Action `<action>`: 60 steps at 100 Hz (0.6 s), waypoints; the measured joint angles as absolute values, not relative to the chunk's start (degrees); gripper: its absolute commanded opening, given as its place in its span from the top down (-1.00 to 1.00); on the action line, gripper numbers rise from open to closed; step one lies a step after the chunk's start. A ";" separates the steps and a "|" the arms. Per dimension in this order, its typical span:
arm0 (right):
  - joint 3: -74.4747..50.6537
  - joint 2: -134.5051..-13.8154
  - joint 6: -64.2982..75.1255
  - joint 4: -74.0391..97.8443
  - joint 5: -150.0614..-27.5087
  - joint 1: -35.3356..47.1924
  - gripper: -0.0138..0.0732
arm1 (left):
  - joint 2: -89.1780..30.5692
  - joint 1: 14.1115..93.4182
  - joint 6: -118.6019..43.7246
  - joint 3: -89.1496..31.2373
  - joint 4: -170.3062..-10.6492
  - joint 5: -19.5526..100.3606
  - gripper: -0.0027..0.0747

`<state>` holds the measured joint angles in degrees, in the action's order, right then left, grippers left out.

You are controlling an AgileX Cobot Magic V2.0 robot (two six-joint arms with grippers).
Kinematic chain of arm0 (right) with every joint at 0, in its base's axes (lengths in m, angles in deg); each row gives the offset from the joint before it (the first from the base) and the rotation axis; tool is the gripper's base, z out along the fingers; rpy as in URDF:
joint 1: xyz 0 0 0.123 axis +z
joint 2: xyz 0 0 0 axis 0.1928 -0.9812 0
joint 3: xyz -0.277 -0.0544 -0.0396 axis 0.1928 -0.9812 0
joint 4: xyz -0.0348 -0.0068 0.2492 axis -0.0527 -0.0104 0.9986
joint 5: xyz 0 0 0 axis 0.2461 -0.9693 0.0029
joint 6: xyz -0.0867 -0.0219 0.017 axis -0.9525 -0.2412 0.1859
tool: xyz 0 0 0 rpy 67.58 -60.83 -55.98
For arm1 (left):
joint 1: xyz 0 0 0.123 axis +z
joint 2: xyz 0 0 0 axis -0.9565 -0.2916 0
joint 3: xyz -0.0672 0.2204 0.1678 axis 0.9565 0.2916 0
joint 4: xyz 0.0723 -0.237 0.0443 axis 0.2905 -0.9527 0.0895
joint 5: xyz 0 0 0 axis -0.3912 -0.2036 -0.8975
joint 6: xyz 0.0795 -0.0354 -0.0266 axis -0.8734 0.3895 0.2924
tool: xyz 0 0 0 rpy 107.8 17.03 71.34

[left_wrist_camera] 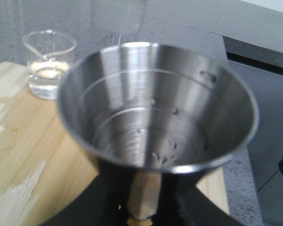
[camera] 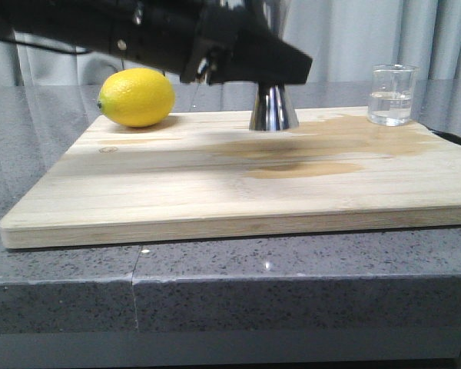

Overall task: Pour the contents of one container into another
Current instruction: 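Lift the steel jigger upright off the board with the left gripper, then reach the right gripper to the glass beaker and grasp it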

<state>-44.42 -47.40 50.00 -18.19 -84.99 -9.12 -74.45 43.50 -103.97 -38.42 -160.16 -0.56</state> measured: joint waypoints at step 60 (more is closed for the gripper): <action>-47.98 -79.79 49.90 -22.27 -51.54 -9.12 -0.44 | -65.38 43.50 -96.52 -43.12 -150.01 0.20 0.98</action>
